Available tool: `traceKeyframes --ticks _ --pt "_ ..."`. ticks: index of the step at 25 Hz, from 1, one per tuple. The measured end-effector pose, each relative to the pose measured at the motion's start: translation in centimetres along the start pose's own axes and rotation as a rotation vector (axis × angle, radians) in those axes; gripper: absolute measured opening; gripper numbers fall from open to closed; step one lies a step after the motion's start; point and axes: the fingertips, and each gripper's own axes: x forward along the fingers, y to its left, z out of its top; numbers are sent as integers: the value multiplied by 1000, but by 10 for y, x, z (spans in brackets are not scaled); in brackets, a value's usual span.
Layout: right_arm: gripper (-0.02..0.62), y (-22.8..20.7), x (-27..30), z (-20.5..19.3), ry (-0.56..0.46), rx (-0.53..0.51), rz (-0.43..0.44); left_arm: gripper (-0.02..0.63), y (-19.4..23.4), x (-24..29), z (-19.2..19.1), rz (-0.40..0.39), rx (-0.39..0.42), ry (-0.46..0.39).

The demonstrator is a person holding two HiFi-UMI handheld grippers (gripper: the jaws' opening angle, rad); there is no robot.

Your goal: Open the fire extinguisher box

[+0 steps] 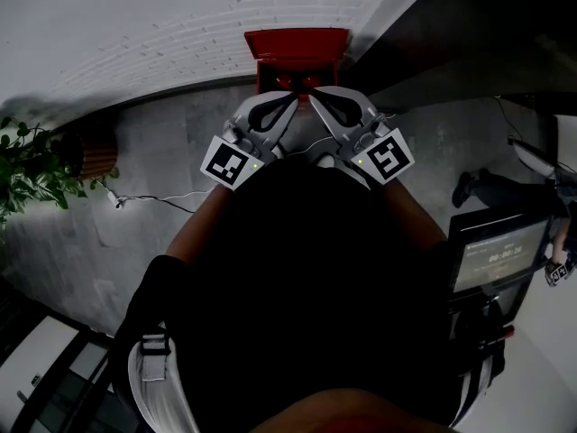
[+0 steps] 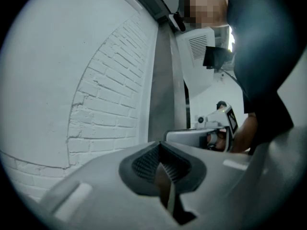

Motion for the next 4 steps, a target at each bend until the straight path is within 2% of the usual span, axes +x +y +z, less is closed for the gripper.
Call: traceKeyframes --ticks 4 --pt "9 -2 1 0 -3 10 -1 3 -1 2 2 -5 6 1"
